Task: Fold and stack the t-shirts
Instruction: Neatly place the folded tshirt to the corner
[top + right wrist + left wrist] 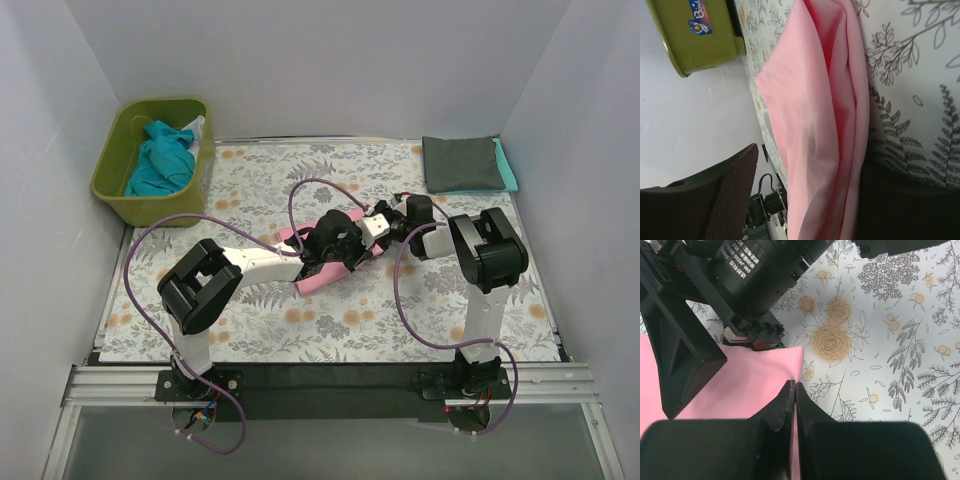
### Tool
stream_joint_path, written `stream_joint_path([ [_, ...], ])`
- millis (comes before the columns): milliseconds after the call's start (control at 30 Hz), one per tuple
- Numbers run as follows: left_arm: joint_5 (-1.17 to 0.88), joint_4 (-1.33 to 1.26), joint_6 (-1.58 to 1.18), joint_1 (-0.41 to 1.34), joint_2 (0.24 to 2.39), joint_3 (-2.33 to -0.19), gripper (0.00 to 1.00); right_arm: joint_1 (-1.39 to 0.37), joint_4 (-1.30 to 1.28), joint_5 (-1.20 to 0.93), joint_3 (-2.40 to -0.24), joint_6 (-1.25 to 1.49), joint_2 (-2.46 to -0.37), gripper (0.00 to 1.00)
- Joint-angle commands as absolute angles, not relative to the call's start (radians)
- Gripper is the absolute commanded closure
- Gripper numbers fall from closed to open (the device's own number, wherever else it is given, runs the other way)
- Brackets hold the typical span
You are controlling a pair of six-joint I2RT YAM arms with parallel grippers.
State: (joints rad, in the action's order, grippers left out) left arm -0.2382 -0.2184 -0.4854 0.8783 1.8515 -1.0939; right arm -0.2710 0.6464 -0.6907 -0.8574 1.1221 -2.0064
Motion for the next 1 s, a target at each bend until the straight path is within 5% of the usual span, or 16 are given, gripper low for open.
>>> stream_joint_path([
  [0, -0.259, -0.253, -0.495, 0.876, 1.787, -1.089, 1.0, -0.278, 0.586, -0.528, -0.868, 1.059, -2.074, 0.39],
  [267, -0.262, -0.258, -0.497, 0.868, 1.784, -1.078, 1.0, -0.278, 0.598, -0.479, -0.88, 1.009, -2.091, 0.45],
  [467, -0.255, -0.253, -0.509, 0.859, 1.778, -1.088, 0.94, -0.278, 0.577, -0.454, -0.922, 0.893, -2.077, 0.98],
  [633, -0.346, -0.101, -0.623, 0.796, 1.703, -1.134, 0.72, -0.264, 0.37, -0.411, -1.034, 0.62, -2.017, 0.99],
  [967, -0.333, 0.14, -0.653, 0.673, 1.447, -1.054, 0.58, -0.216, 0.017, -0.25, -1.383, 0.131, -2.019, 0.99],
])
